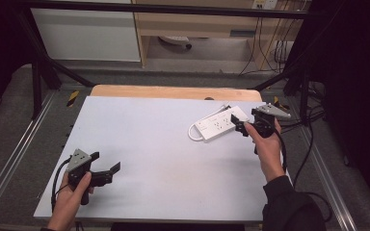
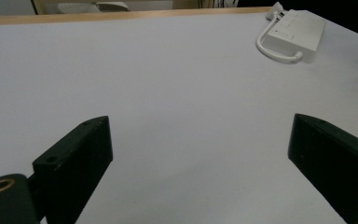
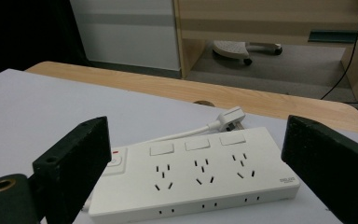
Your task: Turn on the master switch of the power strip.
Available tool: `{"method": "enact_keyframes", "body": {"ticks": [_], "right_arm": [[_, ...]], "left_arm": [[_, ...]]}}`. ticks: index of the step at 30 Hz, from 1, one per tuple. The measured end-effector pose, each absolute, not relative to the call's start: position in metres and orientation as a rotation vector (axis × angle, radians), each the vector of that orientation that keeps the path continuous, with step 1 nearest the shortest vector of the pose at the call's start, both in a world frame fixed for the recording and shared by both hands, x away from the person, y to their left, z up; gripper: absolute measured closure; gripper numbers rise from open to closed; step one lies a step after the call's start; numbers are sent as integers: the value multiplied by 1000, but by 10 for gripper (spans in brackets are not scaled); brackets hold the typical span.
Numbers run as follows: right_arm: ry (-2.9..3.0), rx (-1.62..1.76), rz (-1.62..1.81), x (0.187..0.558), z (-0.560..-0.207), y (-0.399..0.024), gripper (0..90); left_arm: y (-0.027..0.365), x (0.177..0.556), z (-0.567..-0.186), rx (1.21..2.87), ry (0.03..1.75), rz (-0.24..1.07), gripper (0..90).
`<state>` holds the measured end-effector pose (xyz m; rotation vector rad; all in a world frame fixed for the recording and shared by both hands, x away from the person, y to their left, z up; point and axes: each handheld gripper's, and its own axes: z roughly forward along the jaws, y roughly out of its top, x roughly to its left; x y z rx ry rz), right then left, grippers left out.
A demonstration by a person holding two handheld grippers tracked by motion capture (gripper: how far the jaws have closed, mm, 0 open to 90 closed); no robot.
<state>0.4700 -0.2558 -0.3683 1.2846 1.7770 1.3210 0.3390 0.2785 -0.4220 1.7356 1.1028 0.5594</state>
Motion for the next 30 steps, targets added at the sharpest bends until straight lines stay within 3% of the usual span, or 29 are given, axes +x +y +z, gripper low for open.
{"method": "enact_keyframes", "body": {"ticks": [8,22,30], "right_arm": [[1723,1356,1339,489,-382,-253,249],[1771,1339,1310,503,-401,-237,438],[1810,1301,1300,508,-406,-226,627]], "left_arm": [[275,341,-422,1745,1091,563,63],[275,341,-423,1759,1092,557,63],[275,341,-423,1760,1093,557,63]]}}
